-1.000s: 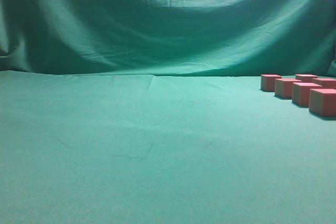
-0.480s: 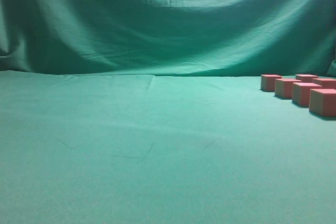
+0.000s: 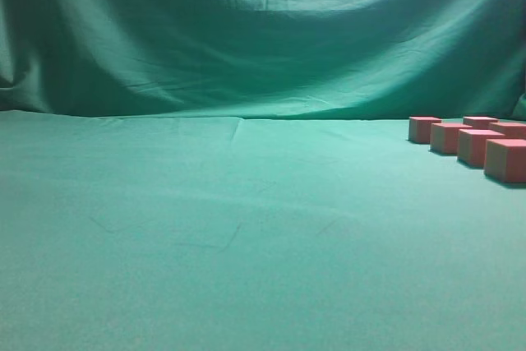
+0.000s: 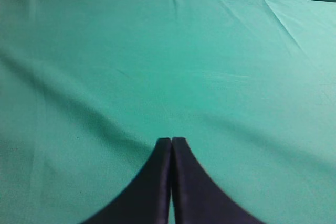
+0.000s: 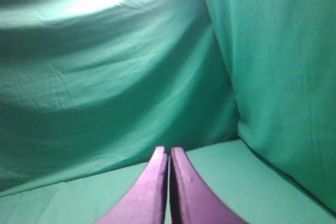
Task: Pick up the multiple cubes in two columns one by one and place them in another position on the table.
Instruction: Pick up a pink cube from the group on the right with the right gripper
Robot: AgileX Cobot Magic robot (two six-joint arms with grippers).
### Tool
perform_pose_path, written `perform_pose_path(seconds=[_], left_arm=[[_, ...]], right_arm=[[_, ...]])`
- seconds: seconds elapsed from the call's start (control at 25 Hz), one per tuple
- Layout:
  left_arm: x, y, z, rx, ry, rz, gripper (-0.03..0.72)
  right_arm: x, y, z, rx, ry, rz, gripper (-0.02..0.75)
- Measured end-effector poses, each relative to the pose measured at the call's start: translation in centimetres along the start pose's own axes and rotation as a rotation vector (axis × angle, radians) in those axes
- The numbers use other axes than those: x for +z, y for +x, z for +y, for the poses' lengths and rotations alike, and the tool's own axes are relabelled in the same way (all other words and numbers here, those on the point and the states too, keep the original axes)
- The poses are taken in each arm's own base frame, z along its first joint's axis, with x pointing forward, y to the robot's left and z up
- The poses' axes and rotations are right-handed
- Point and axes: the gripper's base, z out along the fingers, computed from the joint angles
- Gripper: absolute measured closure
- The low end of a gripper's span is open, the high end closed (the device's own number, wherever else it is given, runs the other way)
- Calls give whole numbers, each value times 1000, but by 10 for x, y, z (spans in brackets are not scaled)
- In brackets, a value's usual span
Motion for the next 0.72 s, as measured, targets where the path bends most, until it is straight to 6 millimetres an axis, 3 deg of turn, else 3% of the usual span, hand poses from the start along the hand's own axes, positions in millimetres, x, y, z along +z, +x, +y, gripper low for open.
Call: perform_pose_path(seconds=[0.12, 0.28, 0.44, 0.72], left_arm=[[0, 0, 0, 0, 0, 0, 688], [0, 0, 0, 0, 0, 0, 688], [0, 0, 0, 0, 0, 0, 688], [0, 0, 0, 0, 0, 0, 688]], right_arm=[[4, -22, 8, -13, -17, 99, 738], [22, -30, 15, -14, -17, 347, 738], [41, -26, 18, -81, -37, 625, 738], [71, -21, 34, -219, -242, 1028, 738]])
